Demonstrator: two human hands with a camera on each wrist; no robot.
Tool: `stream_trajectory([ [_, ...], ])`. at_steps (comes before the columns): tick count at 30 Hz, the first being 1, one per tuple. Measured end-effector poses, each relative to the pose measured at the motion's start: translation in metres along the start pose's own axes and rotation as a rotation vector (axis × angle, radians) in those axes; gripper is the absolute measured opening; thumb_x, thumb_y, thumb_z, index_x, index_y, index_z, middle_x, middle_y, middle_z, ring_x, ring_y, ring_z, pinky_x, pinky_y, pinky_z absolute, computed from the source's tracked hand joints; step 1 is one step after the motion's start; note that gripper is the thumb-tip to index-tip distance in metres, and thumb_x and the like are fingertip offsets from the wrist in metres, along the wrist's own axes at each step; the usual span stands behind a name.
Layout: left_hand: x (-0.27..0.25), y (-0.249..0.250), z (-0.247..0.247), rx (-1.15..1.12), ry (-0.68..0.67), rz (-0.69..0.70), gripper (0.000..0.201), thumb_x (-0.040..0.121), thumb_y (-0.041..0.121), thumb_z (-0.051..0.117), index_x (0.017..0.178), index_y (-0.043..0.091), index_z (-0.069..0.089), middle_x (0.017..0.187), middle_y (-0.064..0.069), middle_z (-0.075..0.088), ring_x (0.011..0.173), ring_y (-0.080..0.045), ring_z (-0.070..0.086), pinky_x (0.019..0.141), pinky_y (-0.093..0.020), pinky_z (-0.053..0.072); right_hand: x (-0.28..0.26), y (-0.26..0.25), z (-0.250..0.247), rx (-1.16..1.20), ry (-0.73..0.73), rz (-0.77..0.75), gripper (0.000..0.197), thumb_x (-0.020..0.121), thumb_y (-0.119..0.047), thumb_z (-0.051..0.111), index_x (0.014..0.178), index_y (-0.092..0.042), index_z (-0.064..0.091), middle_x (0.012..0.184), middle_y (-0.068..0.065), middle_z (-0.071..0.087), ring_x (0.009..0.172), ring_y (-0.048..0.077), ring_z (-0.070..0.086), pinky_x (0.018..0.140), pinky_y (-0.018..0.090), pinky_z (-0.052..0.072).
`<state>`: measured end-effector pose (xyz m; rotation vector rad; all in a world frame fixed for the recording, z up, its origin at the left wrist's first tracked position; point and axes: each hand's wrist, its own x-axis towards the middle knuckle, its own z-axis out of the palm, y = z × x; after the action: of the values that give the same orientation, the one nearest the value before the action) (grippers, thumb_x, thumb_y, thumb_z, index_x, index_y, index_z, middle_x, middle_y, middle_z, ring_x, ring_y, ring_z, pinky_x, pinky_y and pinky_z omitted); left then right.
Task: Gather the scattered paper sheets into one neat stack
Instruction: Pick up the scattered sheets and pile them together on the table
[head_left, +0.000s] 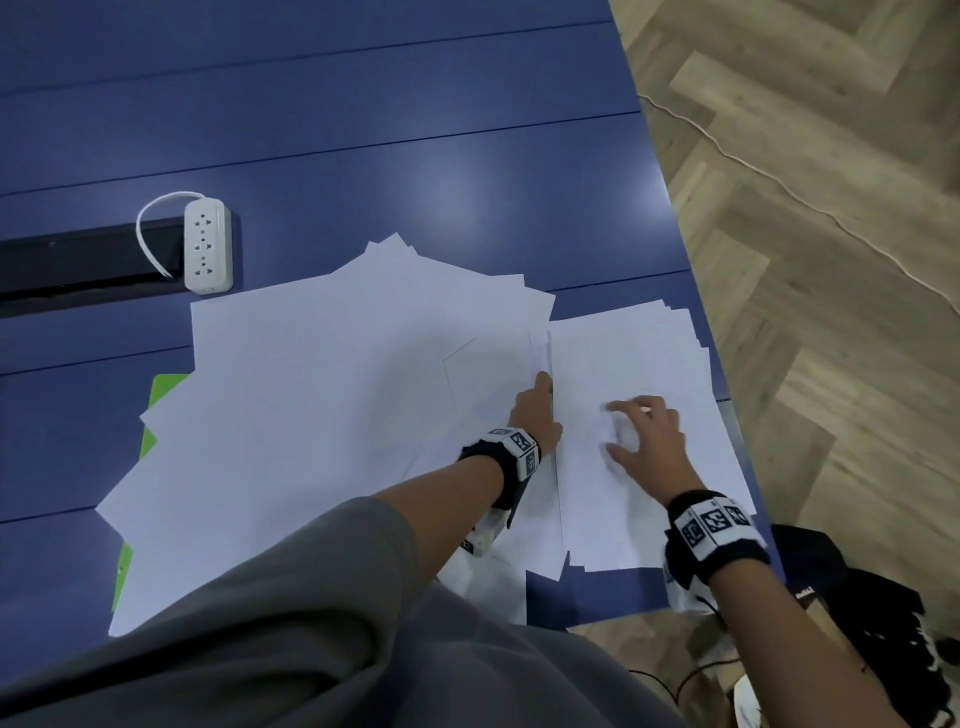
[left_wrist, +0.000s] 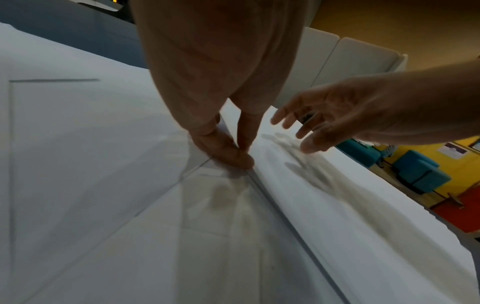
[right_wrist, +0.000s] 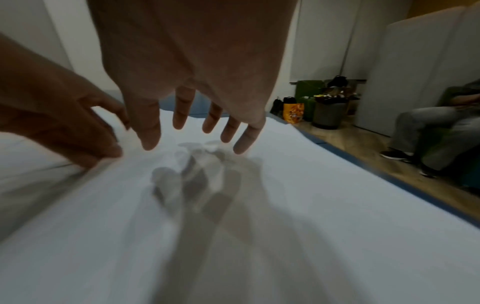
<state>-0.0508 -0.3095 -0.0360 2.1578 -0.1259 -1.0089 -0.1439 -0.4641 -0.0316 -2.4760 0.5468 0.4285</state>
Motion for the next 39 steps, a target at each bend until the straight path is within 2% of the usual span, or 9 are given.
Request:
stream_trajectory([
  [3, 0.002, -0.003, -0.002, 0.006, -0.028, 0.002, 0.037, 0.076, -0.003, 0.056, 0.110, 0.006, 0.043, 0.100, -0.023, 0.059, 0.084, -0.038, 0.062, 0.070, -0.049, 0.057, 0.004, -0.018, 0.016, -0.091, -0.083, -0.031, 0.064, 0.079, -0.036, 0.073, 0.136, -0.036, 0.044, 0.135, 0.000, 0.034, 0.121, 0.026, 0.034, 0.094, 0.044, 0.040],
  [8, -0.005, -0.008, -0.030, 0.124, -0.011, 0.037, 0.051, 0.077, -0.003, 0.052, 0.126, 0.008, 0.045, 0.111, -0.012, 0.056, 0.098, -0.027, 0.052, 0.081, -0.037, 0.051, 0.005, -0.029, 0.031, -0.257, -0.053, 0.017, 0.070, 0.077, -0.042, 0.073, 0.138, -0.039, 0.038, 0.138, 0.000, 0.029, 0.122, 0.028, 0.029, 0.092, 0.044, 0.039],
  [13, -0.017, -0.044, -0.069, 0.521, 0.274, -0.078, 0.074, 0.075, 0.021, 0.065, 0.139, 0.015, 0.029, 0.141, -0.010, 0.028, 0.128, -0.032, 0.027, 0.097, -0.044, 0.038, 0.007, -0.039, 0.039, -0.261, -0.024, 0.083, 0.068, 0.076, -0.029, 0.074, 0.134, -0.037, 0.038, 0.138, 0.000, 0.028, 0.122, 0.029, 0.028, 0.092, 0.043, 0.037],
  [17, -0.036, -0.078, -0.079, 0.501, 0.218, -0.344, 0.112, 0.074, 0.055, 0.067, 0.150, 0.012, -0.002, 0.157, -0.010, -0.010, 0.145, -0.035, -0.004, 0.110, -0.059, 0.016, 0.007, -0.045, 0.044, -0.250, -0.006, 0.123, 0.071, 0.074, -0.020, 0.073, 0.133, -0.036, 0.037, 0.138, 0.001, 0.026, 0.122, 0.030, 0.026, 0.094, 0.044, 0.034],
  [19, -0.039, -0.085, -0.078, 0.514, 0.184, -0.377, 0.116, 0.075, 0.062, 0.063, 0.150, 0.010, -0.010, 0.157, -0.011, -0.021, 0.145, -0.037, -0.013, 0.111, -0.062, 0.013, 0.006, -0.045, 0.046, -0.252, -0.008, 0.131, 0.072, 0.074, -0.017, 0.070, 0.133, -0.036, 0.035, 0.138, 0.001, 0.025, 0.123, 0.029, 0.024, 0.095, 0.044, 0.033],
  [27, -0.042, -0.082, -0.073, 0.547, 0.115, -0.351, 0.115, 0.075, 0.051, 0.067, 0.149, 0.012, -0.012, 0.151, -0.022, -0.030, 0.140, -0.046, -0.022, 0.108, -0.068, 0.009, 0.004, -0.047, 0.049, -0.269, -0.009, 0.159, 0.072, 0.075, -0.015, 0.067, 0.135, -0.036, 0.032, 0.141, 0.001, 0.022, 0.126, 0.029, 0.021, 0.095, 0.044, 0.032],
  [31, -0.040, -0.080, -0.067, 0.507, 0.171, -0.356, 0.090, 0.074, 0.017, 0.062, 0.144, 0.016, 0.006, 0.152, -0.020, -0.028, 0.140, -0.046, -0.022, 0.109, -0.068, 0.009, 0.004, -0.050, 0.050, -0.288, -0.024, 0.173, 0.072, 0.076, -0.013, 0.064, 0.135, -0.036, 0.030, 0.141, 0.002, 0.020, 0.127, 0.030, 0.019, 0.094, 0.045, 0.032],
  [36, -0.042, -0.079, -0.077, 0.435, 0.255, -0.359, 0.080, 0.083, 0.016, 0.057, 0.145, 0.006, 0.008, 0.158, -0.013, -0.006, 0.145, -0.038, -0.007, 0.111, -0.062, 0.018, 0.004, -0.054, 0.048, -0.284, -0.045, 0.185, 0.070, 0.077, -0.015, 0.064, 0.135, -0.035, 0.030, 0.141, 0.003, 0.019, 0.128, 0.031, 0.019, 0.095, 0.047, 0.033],
  [39, -0.044, -0.081, -0.090, 0.324, 0.332, -0.321, 0.050, 0.089, 0.018, 0.048, 0.136, 0.010, 0.033, 0.152, -0.005, 0.016, 0.141, -0.033, 0.012, 0.108, -0.054, 0.025, 0.005, -0.059, 0.047, -0.273, -0.066, 0.214, 0.071, 0.075, -0.017, 0.065, 0.134, -0.034, 0.029, 0.141, 0.004, 0.019, 0.128, 0.033, 0.019, 0.095, 0.049, 0.033],
])
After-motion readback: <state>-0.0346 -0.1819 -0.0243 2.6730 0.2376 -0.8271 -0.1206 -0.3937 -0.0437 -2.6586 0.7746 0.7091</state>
